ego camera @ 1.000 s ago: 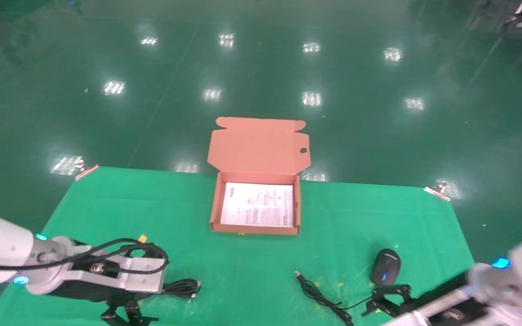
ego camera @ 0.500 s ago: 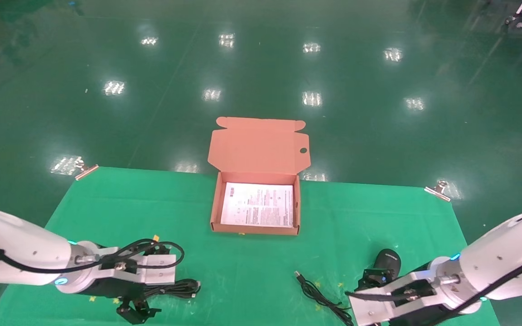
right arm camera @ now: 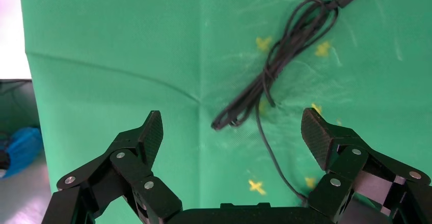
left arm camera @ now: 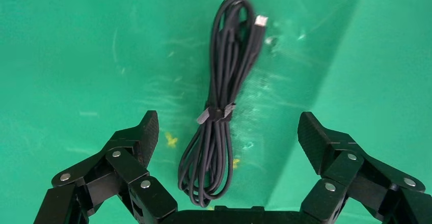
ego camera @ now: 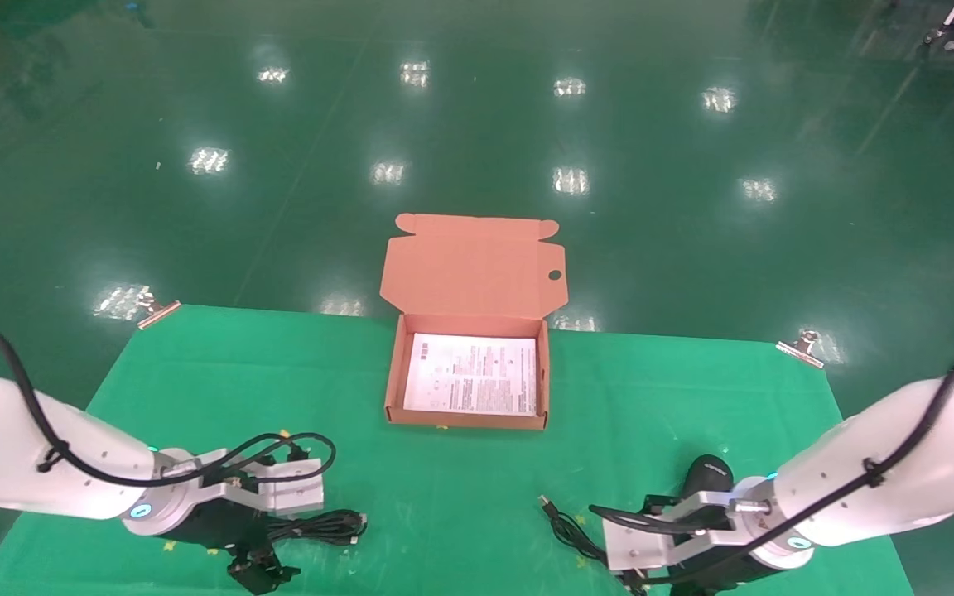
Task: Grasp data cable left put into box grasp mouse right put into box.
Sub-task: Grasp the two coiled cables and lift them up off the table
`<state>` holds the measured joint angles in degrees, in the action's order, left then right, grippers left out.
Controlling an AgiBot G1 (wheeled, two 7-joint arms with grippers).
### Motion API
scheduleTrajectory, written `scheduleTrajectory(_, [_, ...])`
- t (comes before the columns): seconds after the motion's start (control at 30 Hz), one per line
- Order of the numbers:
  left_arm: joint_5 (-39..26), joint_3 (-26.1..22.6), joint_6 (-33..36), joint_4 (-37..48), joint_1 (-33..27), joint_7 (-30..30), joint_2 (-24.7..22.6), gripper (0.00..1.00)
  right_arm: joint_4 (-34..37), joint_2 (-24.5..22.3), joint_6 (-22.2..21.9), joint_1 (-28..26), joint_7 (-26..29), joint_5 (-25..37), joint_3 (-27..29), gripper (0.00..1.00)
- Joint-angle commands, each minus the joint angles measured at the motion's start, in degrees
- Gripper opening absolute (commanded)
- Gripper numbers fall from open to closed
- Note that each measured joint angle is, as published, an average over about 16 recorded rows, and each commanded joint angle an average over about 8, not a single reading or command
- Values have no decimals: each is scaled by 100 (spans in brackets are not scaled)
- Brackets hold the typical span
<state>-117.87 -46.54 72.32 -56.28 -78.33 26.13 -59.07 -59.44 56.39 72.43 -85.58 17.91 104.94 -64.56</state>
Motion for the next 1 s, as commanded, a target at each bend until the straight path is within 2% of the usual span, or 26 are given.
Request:
scheduleTrajectory(0.03, [-30, 1, -136, 259, 0, -65, -76, 100, 192, 105, -71, 38, 2, 7, -7, 100])
scheduleTrajectory(0.37, [196, 84, -377, 1558, -249, -628, -448, 100, 1159, 652, -364, 26, -348, 71, -46, 100])
scheduleTrajectory(0.6, [159, 47, -506, 2059, -369, -978, -608, 99, 1590, 902, -570, 76, -580, 126, -80, 100])
scheduleTrajectory(0.63, [140, 34, -521, 2102, -377, -1018, -623, 91, 1633, 931, -590, 83, -599, 135, -86, 91])
scheduleTrajectory(0.87, [42, -40, -573, 2312, -424, -1200, -703, 5, 1844, 1056, -686, 117, -653, 168, -105, 3])
scheduleTrajectory(0.9, [38, -43, -574, 2327, -429, -1208, -709, 0, 1857, 1063, -693, 118, -655, 170, -106, 0])
scheduleTrajectory(1.0, [26, -55, -573, 2353, -442, -1224, -722, 0, 1883, 1077, -708, 122, -661, 172, -108, 0])
